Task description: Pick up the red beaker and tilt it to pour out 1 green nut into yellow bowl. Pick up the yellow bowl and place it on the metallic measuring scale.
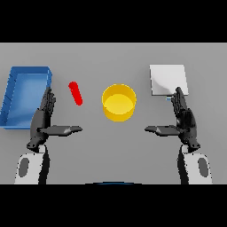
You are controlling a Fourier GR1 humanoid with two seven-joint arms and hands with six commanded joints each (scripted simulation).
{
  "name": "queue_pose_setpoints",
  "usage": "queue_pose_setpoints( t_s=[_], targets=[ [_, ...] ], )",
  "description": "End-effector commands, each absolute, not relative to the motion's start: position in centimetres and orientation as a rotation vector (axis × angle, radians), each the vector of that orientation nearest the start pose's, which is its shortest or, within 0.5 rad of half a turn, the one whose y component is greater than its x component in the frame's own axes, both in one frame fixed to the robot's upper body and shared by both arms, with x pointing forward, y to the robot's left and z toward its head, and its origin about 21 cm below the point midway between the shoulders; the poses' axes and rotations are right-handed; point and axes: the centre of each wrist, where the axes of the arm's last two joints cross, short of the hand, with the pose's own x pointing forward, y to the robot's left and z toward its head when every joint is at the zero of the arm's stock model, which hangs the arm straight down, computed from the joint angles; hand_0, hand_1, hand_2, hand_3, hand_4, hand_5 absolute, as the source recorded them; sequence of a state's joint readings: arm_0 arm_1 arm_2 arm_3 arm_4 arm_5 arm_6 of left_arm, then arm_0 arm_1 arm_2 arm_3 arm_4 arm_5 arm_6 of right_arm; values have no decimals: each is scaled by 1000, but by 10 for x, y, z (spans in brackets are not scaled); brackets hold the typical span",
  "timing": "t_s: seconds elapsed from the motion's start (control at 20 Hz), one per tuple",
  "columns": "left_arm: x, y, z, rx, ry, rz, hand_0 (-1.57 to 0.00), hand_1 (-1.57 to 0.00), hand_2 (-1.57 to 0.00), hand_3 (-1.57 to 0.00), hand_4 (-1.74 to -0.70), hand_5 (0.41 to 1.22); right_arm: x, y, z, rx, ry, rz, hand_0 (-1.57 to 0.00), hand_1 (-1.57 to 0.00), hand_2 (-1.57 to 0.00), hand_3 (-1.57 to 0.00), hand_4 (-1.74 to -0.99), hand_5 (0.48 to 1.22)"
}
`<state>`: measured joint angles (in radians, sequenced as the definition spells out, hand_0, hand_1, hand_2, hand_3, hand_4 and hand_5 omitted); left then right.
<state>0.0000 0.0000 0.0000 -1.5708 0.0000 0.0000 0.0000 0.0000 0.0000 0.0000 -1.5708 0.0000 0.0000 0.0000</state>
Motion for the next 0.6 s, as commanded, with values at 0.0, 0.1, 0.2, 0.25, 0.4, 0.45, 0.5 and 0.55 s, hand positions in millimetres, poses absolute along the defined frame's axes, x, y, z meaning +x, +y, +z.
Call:
queue_pose_setpoints(
  t_s=[0.0, 0.1, 0.2, 0.25, 0.4, 0.45, 0.5, 0.55],
  targets=[
    [248, 229, -3, -1, -1572, 1, 1, 1, 1, 1, -1141, 660, 249, -227, -2, 1, -1570, -1, 1, 1, 1, 1, -1071, 578],
    [246, 227, -3, -3, -1574, 0, 1, 1, 1, 1, -1141, 660, 250, -224, -2, 3, -1569, 0, 1, 1, 1, 1, -1071, 578],
    [244, 225, -3, -4, -1575, -1, 1, 1, 1, 1, -1141, 660, 252, -220, -2, 4, -1568, 1, 1, 1, 1, 1, -1071, 578],
    [244, 225, -2, -3, -1575, -6, 1, 1, 1, 1, -1141, 660, 250, -218, -3, 5, -1573, -1, 1, 1, 1, 1, -1071, 578],
    [217, 223, 15, 54, -1651, -191, 1, 1, 1, 1, -1144, 660, 237, -217, 9, -216, -1717, 258, 1, 1, 1, 1, -1066, 576],
    [213, 223, 18, 62, -1638, -210, 1, 1, 1, 1, -1142, 662, 234, -216, 8, -241, -1717, 284, 1, 1, 1, 1, -1064, 577],
    [211, 220, 20, 66, -1623, -227, 1, 1, 1, 1, -1138, 660, 233, -211, 9, -241, -1709, 292, 1, 1, 1, 1, -1071, 581],
    [212, 218, 21, 73, -1612, -226, 1, 1, 1, 1, -1136, 657, 230, -211, 11, -237, -1720, 300, 1, 1, 1, 1, -1084, 585]
  ],
)
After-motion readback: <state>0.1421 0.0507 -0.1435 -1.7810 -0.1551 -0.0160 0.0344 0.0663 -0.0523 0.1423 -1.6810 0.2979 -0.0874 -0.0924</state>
